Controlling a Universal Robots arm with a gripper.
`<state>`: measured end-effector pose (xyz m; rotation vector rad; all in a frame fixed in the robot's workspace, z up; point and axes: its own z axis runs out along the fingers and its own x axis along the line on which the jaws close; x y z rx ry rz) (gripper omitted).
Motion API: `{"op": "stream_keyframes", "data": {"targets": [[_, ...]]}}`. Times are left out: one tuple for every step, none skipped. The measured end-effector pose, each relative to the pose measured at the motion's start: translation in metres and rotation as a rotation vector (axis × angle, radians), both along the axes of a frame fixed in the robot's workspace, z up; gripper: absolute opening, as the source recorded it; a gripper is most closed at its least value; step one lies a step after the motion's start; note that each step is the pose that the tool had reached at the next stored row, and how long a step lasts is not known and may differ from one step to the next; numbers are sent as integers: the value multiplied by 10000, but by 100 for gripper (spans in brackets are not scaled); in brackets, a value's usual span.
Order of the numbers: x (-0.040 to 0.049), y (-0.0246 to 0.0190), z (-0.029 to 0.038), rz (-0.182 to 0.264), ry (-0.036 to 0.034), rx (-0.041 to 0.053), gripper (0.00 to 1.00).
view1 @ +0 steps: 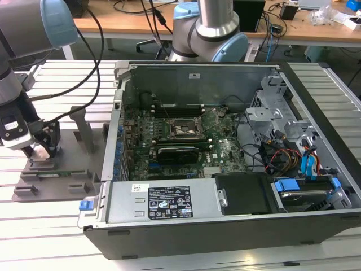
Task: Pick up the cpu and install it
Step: 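Pick up the cpu and move it towards the insertion slot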
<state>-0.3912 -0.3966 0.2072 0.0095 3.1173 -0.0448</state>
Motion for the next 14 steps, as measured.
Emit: {"op": "stream_keyframes", "data": {"targets": [[0,0,14,0,0,0,55],[0,0,31,0,-1,1,55],[0,0,42,0,0,0,55],[0,0,63,0,0,0,55],[0,0,77,0,-1,0,55],[0,0,90,0,0,0,55],[0,0,118,0,0,0,55],[0,0,145,0,0,0,55],[0,0,162,0,0,0,55],[0,0,175,0,0,0,55],[0,0,204,0,0,0,55],[0,0,225,0,-1,0,55],[0,0,238,0,-1,0,55],[0,0,262,0,0,0,55]]}}
